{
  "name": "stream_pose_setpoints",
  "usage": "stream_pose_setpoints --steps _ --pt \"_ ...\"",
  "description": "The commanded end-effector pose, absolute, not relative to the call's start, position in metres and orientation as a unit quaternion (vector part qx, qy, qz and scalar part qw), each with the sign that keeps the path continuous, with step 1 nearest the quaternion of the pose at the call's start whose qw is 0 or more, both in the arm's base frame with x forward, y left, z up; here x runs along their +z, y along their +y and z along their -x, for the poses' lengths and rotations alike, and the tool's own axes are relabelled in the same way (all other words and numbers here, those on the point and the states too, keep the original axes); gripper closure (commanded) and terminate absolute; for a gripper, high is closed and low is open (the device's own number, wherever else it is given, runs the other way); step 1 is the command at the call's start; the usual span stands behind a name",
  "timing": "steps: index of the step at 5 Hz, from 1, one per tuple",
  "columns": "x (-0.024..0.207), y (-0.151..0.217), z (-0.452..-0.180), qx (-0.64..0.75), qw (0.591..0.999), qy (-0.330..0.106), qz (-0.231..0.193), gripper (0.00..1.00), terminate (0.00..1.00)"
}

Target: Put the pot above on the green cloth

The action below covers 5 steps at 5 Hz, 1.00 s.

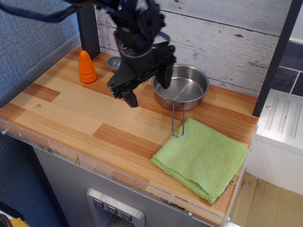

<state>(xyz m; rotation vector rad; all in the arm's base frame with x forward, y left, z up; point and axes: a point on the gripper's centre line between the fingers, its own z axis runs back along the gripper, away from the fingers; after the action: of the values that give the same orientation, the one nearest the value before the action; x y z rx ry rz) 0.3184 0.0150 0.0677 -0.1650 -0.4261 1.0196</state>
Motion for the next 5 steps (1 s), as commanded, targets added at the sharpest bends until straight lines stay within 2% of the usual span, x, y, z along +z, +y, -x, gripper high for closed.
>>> stream_pose_setpoints --steps 1,3,4,5 --pt "0.055 0.026 -0.342 0.490 0.833 -0.230 0.114 0.00 0.00" --pt "0.031 0.023 -0.365 0.479 0.843 -0.217 0.108 0.00 0.00" --pt "0.026 0.014 -0.370 0.472 0.851 -0.210 0.091 0.00 0.00" --pt "0.022 0.008 -0.366 0.454 0.864 -0.206 0.072 1.00 0.00"
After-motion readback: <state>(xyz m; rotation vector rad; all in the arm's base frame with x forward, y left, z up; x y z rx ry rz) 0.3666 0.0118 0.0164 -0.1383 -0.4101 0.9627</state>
